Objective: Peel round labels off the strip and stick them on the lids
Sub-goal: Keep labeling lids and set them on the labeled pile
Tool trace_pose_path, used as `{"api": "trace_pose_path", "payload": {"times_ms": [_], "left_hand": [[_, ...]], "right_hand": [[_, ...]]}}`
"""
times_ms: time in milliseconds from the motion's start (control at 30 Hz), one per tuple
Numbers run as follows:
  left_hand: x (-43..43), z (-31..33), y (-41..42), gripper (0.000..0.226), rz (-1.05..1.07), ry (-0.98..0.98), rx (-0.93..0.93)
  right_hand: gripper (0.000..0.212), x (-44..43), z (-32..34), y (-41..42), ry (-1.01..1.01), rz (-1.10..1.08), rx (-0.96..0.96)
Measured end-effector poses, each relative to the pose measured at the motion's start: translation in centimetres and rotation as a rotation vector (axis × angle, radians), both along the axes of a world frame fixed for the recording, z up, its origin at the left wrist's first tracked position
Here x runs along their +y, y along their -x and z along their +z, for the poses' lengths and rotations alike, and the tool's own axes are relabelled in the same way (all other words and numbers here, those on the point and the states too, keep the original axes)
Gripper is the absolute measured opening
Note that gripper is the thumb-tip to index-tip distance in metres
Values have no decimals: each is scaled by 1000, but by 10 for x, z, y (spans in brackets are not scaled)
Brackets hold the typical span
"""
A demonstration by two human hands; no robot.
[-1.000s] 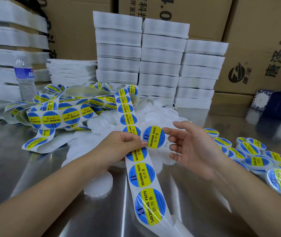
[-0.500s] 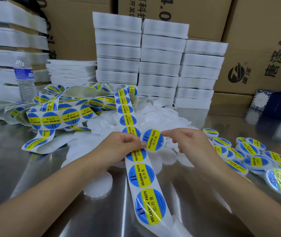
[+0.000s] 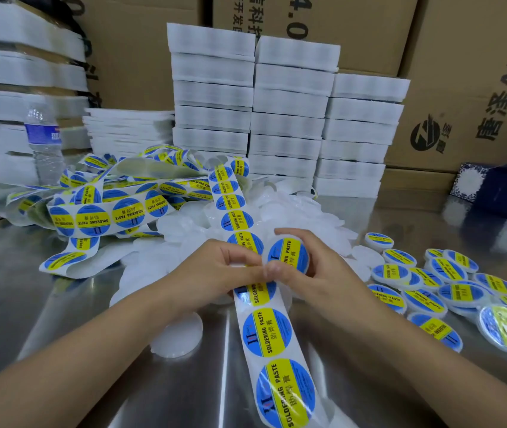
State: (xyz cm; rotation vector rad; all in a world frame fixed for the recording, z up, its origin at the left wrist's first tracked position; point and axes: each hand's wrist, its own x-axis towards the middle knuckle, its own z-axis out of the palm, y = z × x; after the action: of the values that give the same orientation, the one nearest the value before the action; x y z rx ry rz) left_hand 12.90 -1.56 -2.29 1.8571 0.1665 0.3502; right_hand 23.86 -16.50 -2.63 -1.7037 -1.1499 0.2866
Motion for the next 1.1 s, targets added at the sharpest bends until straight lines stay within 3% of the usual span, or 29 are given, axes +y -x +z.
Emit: {"api": "trace_pose_path", "payload": {"times_ms": [233,433,600,833,1100], "left_hand": [[-6,2,2,35,-25,-57,-96],[-9,1,3,35,-22,-48,-120],[-9,2,2,13,-30,-72,-122],[-6,-2,0,13,-45,-89,-125],[-5,-2,0,17,-53,-80,-58]], "right_hand": [[48,2,1,0,37,-8,-54],[55,3,0,-2,32,-21,-45],[63,4,2,0,23,-50,-17],[79,2,4,1,27,-150,-49],[66,1,6,-3,75,-225,-124]]}}
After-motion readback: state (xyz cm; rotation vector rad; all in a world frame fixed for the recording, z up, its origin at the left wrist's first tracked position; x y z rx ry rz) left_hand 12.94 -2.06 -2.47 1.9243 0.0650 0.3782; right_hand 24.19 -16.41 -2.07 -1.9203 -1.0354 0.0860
